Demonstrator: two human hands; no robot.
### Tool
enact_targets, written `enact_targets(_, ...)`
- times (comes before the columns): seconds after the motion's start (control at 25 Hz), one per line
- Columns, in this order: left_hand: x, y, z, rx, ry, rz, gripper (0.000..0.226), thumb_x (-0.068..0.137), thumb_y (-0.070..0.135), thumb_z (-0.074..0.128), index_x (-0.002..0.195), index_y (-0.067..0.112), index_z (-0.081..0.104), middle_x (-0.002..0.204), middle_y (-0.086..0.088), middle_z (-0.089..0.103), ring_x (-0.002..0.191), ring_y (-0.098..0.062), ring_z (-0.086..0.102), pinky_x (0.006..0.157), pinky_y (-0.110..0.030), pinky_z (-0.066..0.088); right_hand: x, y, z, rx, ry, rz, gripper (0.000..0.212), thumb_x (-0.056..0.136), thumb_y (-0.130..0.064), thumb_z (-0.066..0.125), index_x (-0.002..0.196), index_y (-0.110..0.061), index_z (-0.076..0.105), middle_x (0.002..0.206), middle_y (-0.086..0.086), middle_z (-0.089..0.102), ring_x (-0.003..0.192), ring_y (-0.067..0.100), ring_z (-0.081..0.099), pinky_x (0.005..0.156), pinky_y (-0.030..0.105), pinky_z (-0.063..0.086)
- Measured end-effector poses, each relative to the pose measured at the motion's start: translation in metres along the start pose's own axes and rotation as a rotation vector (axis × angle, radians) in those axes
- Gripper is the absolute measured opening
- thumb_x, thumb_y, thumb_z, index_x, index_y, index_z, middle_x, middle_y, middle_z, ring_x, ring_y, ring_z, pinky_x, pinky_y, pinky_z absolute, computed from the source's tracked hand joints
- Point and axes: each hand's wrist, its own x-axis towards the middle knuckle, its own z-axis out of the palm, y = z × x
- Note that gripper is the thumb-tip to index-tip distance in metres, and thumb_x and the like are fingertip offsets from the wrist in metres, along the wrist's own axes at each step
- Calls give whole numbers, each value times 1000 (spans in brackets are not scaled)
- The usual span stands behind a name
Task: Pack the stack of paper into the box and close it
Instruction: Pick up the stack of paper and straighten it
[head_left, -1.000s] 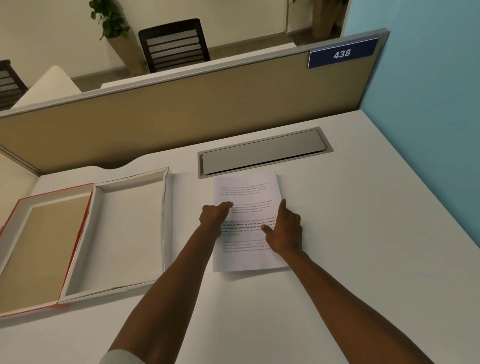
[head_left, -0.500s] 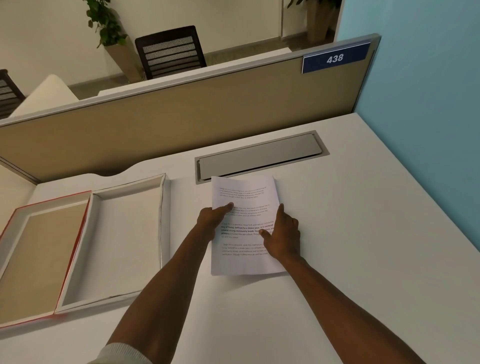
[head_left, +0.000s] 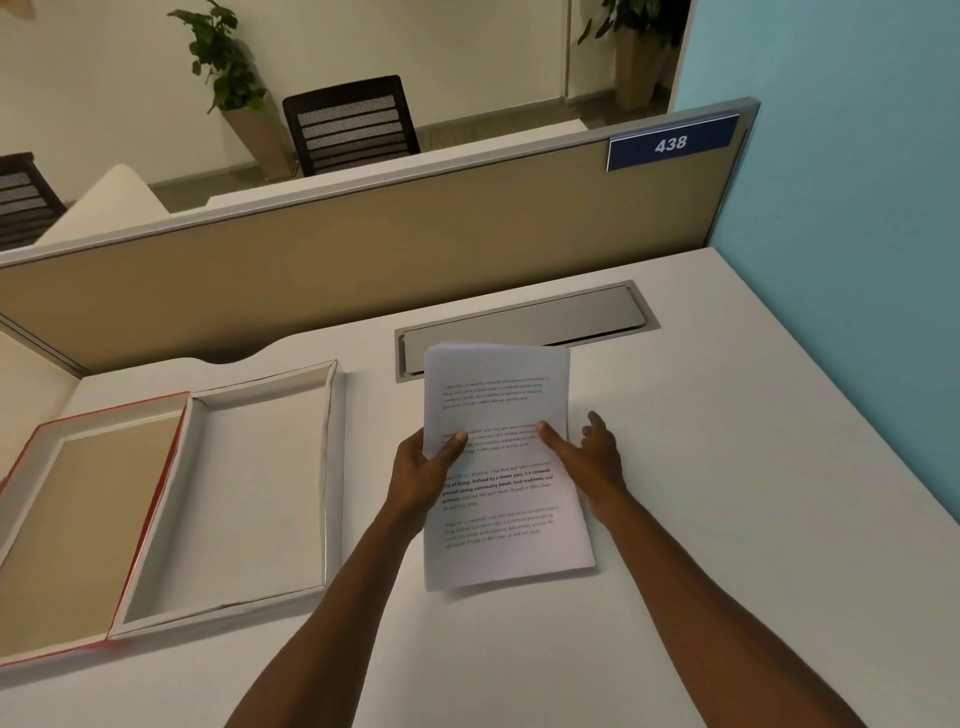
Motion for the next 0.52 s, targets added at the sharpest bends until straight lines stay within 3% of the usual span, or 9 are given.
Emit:
enact_targets(0.08, -12, 3, -3, -25, 6, 67, 34, 90, 37, 70, 116, 15, 69, 102, -5, 80, 83, -30, 79, 67, -38, 65, -3, -17, -9, 318, -201, 75, 97, 67, -52, 84, 146, -14, 43, 134, 14, 63, 110, 33, 69, 92, 51, 58)
enact_targets(0.16, -20, 9, -6, -13, 35, 139, 34, 90, 38, 68, 115, 16, 69, 103, -2, 80, 84, -27, 79, 66, -34, 64, -9, -26, -10, 391, -274, 45, 68, 71, -48, 82, 125, -13, 61, 117, 14, 73, 95, 31, 75, 84, 53, 61)
enact_targets(0.24, -23, 14, -6, 46, 76, 227, 30, 90, 40, 66, 114, 21, 68, 103, 4, 79, 87, -22, 78, 66, -31, 65, -21, -31, -2, 321, -134, -75, 47, 81, -49, 74, 113, -17, 64, 106, 9, 75, 88, 27, 76, 77, 47, 64)
enact_targets(0.36, -27, 20, -2, 68, 124, 311, 22, 92, 41, 64, 113, 35, 65, 105, 13, 76, 93, -16, 76, 70, -29, 65, -41, -38, 4, 201, 56, -314, 46, 81, -65, 61, 109, -28, 55, 97, -8, 71, 80, 11, 72, 58, 22, 61)
enact_targets(0.44, -31, 21, 1, 45, 146, 322, 23, 92, 39, 64, 114, 40, 65, 108, 12, 75, 97, -18, 74, 74, -32, 65, -50, -40, -1, 186, 98, -431, 48, 79, -70, 57, 110, -34, 52, 96, -16, 67, 77, 4, 71, 56, 17, 58)
enact_targets(0.52, -34, 16, 3, 1, 154, 309, 25, 91, 36, 66, 116, 40, 66, 111, 8, 74, 102, -21, 73, 79, -41, 65, -56, -37, -3, 187, 95, -511, 39, 85, -59, 60, 112, -31, 51, 97, -17, 66, 83, -3, 70, 58, 14, 58)
